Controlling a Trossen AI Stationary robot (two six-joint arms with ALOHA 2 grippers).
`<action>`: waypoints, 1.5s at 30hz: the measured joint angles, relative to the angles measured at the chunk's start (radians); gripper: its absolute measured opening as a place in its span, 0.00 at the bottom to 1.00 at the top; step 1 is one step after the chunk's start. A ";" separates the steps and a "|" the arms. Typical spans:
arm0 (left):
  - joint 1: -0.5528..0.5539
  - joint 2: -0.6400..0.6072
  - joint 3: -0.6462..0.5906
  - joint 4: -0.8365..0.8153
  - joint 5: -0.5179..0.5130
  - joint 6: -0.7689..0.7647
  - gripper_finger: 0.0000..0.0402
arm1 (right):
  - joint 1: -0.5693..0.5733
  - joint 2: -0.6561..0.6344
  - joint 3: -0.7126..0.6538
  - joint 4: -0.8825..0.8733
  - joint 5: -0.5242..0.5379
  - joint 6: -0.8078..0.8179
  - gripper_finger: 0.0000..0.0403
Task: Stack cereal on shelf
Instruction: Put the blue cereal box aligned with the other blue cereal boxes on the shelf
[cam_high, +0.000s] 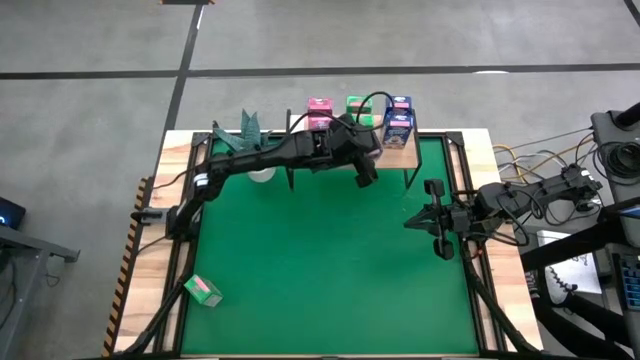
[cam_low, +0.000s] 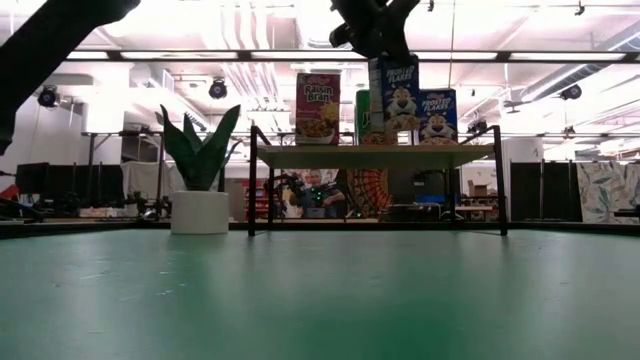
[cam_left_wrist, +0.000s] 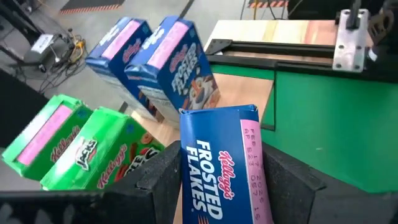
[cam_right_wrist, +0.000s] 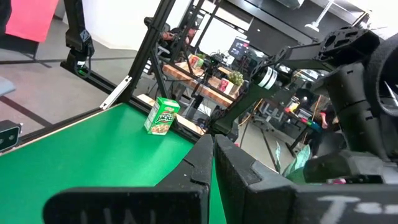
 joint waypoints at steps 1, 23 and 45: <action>0.003 0.000 -0.003 0.003 0.000 -0.010 0.44 | 0.000 0.000 0.000 0.000 0.000 0.000 0.02; 0.038 0.000 -0.069 0.094 0.028 -0.026 0.53 | 0.000 0.000 0.000 0.000 0.001 0.000 0.02; 0.015 -0.064 -0.058 0.086 0.018 0.073 0.57 | -0.001 0.008 0.000 -0.019 0.125 0.026 0.02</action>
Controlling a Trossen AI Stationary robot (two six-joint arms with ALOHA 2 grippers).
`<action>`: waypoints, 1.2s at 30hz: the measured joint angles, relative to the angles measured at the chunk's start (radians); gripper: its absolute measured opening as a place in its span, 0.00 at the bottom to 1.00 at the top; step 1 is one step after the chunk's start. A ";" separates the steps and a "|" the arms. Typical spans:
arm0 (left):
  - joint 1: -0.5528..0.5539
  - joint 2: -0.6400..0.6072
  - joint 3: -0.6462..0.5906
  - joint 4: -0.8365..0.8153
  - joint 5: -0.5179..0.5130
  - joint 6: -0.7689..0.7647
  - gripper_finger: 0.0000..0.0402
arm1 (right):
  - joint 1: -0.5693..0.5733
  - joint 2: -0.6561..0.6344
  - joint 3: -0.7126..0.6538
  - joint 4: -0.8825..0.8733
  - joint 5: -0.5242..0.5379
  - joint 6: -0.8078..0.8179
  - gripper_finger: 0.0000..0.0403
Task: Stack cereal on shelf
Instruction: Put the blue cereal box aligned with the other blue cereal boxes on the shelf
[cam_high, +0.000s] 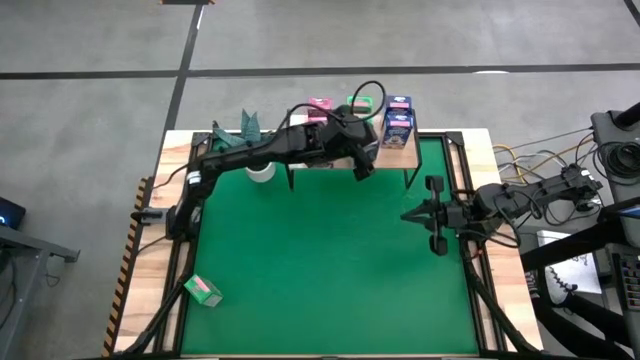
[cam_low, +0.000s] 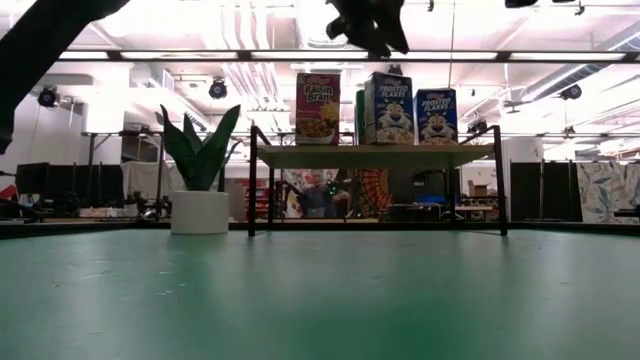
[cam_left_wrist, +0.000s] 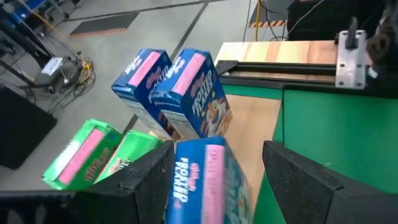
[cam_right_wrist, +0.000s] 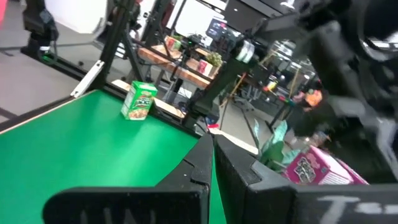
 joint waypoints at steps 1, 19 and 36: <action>-0.004 -0.008 0.000 -0.008 0.000 0.006 0.57 | 0.000 0.000 0.000 0.001 0.008 0.002 0.02; -0.214 -0.208 -0.192 -0.064 0.001 0.051 0.57 | 0.000 0.001 0.000 -0.029 0.087 0.117 0.02; -0.276 -0.694 -1.075 0.648 0.000 0.001 0.57 | -0.034 0.200 0.155 -0.069 0.339 0.181 0.02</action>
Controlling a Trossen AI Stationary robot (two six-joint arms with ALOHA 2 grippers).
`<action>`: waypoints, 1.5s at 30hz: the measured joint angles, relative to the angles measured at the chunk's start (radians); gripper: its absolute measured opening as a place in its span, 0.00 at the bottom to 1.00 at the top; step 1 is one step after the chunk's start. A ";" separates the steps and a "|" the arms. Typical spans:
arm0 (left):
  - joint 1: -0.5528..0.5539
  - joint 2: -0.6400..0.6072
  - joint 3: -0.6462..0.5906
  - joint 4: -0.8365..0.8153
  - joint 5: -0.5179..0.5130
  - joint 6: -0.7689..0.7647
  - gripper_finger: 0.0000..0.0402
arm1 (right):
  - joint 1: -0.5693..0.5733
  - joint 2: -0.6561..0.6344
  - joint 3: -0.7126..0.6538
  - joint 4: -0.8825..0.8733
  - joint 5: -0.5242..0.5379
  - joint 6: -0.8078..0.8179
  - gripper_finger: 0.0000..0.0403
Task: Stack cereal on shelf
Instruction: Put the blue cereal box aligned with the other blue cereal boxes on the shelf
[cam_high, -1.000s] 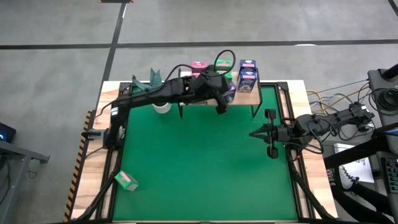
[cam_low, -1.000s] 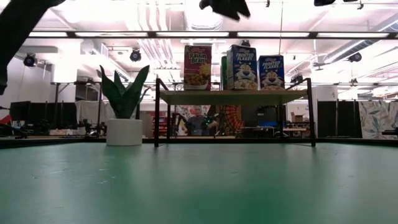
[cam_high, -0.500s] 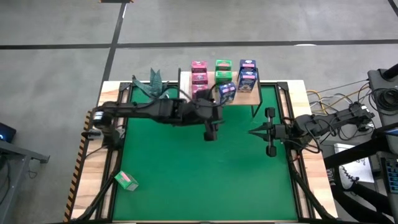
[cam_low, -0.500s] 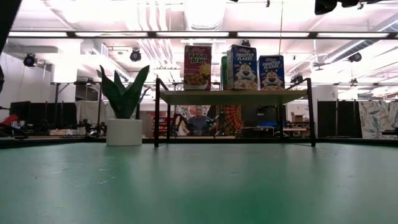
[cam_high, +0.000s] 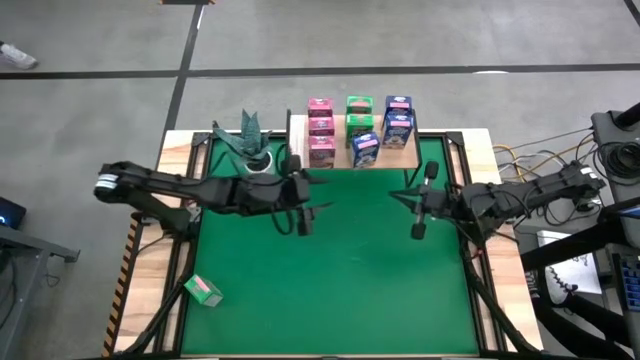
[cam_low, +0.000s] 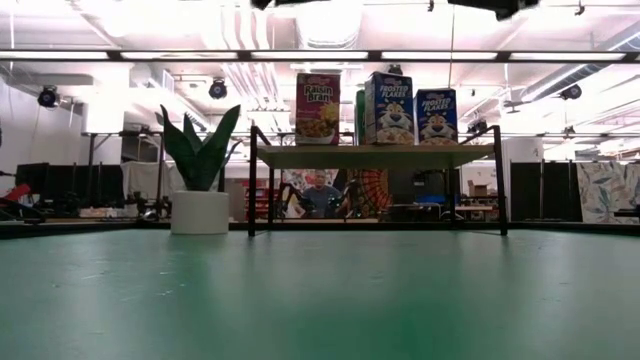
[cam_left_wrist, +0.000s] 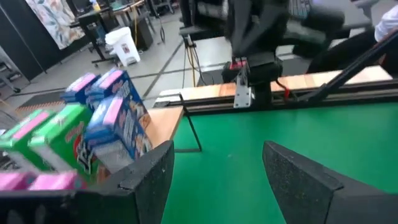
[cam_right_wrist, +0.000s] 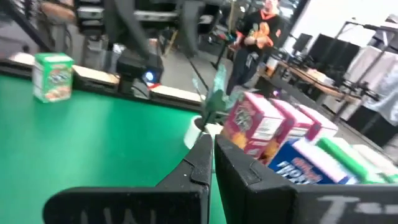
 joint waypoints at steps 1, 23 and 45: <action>0.000 -0.020 -0.037 0.023 0.000 -0.001 0.57 | -0.012 0.017 0.034 -0.031 0.000 -0.001 0.02; 0.001 -0.364 -0.481 0.354 -0.003 0.008 0.57 | -0.549 0.520 0.856 -0.802 -0.463 -0.066 0.02; 0.001 -0.404 -0.494 0.317 -0.003 0.001 0.57 | -0.735 0.709 0.979 -0.937 -0.646 -0.141 0.51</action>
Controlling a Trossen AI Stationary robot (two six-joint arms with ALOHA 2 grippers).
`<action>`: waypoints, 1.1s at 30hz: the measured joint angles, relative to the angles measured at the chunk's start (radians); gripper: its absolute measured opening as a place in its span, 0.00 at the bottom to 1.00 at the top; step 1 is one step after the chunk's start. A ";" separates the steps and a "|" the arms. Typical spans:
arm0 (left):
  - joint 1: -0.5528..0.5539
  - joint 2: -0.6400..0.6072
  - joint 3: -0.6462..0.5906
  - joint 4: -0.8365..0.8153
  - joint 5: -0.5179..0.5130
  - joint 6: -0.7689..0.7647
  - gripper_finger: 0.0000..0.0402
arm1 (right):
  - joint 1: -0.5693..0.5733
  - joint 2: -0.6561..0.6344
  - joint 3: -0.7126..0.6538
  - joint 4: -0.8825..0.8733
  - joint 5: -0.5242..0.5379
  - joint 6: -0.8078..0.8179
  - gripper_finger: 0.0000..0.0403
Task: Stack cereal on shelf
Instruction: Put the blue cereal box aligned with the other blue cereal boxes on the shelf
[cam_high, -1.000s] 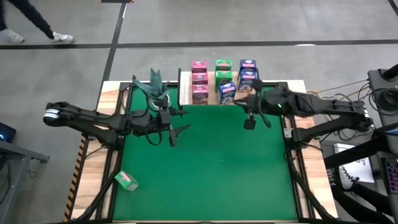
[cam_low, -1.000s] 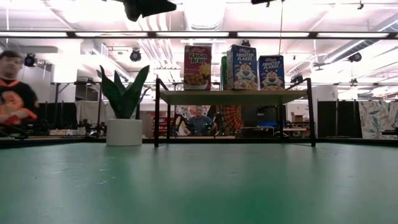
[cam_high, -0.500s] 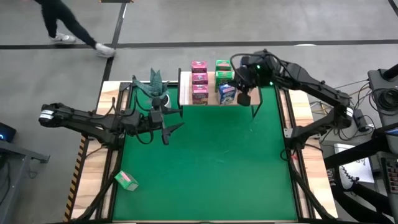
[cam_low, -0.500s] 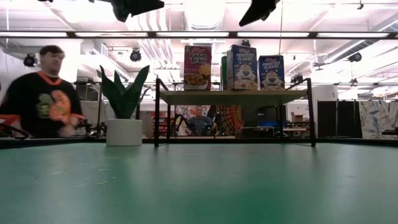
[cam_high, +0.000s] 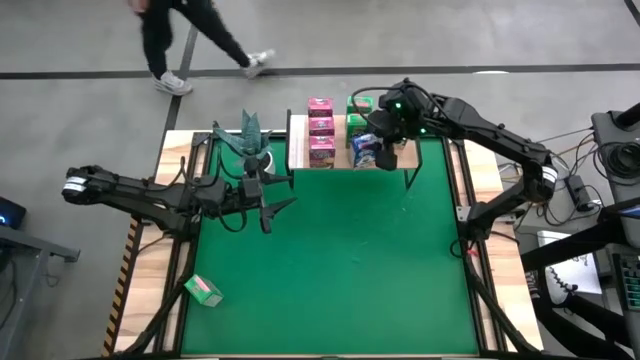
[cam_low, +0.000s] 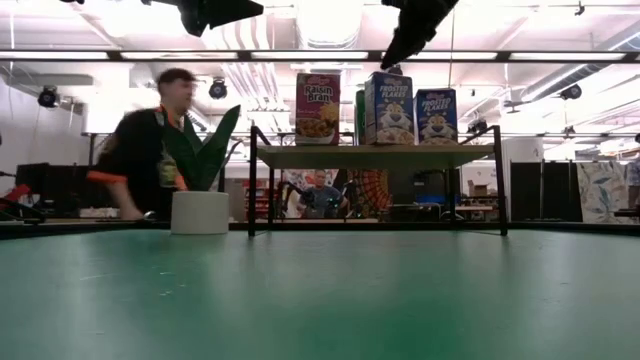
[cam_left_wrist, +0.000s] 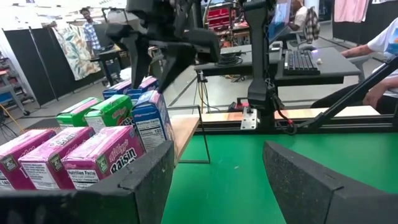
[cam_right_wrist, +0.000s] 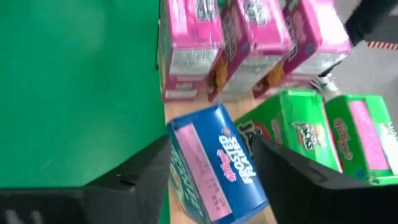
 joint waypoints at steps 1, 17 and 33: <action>0.000 0.000 0.000 0.000 0.000 0.000 0.57 | -0.001 0.004 0.000 -0.009 0.005 -0.008 0.55; 0.000 0.000 0.000 -0.002 0.000 0.000 0.57 | -0.005 0.056 0.000 -0.053 0.052 -0.066 0.67; 0.000 0.001 0.000 -0.003 0.001 0.000 0.57 | -0.005 0.051 0.000 -0.081 0.052 -0.039 0.50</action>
